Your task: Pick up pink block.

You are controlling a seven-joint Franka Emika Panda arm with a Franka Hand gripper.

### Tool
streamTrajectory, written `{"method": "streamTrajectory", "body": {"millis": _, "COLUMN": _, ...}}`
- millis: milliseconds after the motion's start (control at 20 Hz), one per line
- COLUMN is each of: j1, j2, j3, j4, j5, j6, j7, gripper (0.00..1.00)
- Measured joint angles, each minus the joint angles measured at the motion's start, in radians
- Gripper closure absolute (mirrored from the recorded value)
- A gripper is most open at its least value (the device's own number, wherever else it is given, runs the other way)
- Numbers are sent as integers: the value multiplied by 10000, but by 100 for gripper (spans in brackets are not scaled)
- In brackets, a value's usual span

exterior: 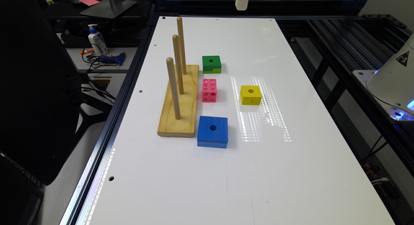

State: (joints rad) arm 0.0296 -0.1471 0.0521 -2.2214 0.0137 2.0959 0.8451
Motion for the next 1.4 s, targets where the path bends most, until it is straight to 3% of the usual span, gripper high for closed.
{"method": "streamTrajectory", "body": {"millis": 950, "j1": -206, "j2": 1, "j3": -8, "j4": -19, "j5": -5, "j6": 32, "j7": -29, "gripper": 0}}
{"method": "streamTrajectory", "body": {"millis": 1400, "j1": -666, "j2": 42, "j3": -37, "j4": -7, "j5": -29, "j6": 183, "j7": -418, "gripper": 0}}
